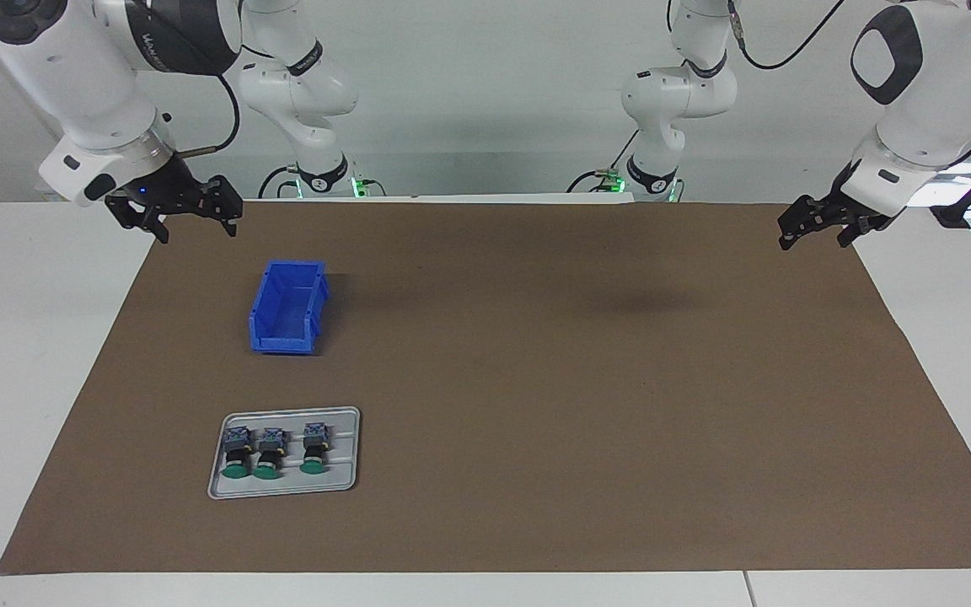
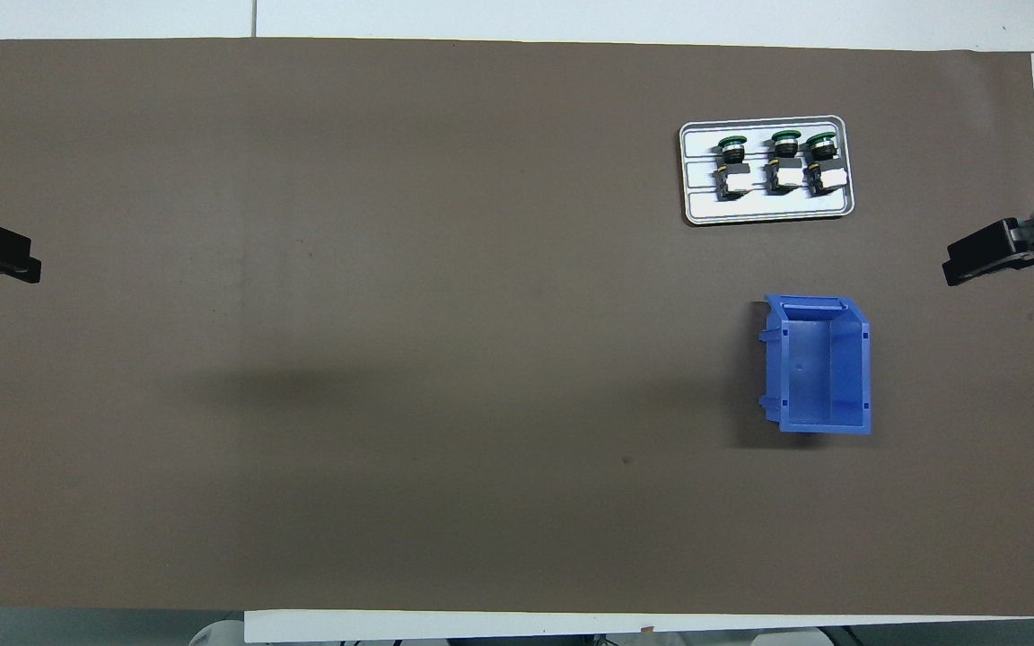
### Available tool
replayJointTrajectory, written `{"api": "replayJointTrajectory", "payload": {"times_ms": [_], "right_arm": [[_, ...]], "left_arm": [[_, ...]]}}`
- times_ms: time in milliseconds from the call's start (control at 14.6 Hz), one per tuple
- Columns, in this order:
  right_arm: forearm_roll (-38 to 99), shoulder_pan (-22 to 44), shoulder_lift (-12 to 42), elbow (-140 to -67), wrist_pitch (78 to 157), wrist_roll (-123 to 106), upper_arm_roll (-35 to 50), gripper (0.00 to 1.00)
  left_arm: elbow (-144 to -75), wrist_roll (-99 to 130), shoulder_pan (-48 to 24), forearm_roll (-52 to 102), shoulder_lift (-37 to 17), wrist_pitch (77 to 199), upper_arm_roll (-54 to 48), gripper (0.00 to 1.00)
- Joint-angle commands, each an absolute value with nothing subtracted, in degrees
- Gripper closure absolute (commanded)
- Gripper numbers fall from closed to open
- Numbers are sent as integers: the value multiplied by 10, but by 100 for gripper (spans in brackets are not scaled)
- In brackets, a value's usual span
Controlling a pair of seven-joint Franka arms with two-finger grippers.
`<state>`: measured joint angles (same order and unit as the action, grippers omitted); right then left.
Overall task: Place and press button with both arms
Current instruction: 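Reach the right gripper to the green-capped button on the metal tray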
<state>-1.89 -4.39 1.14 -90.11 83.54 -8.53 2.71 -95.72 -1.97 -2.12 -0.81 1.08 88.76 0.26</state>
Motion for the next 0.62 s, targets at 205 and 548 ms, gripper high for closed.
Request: {"api": "replayJointTrajectory", "payload": {"times_ms": [205,548], "right_arm": [[-14,-54,-3,-920,849,-98,33,1],[-14,-52,-4,-922,848,-96,33,1]], "left_arm": [[-969,-18,-28,-14,24,888,4,0],[-969,-19,-28,-14,24,887,4,0]]}}
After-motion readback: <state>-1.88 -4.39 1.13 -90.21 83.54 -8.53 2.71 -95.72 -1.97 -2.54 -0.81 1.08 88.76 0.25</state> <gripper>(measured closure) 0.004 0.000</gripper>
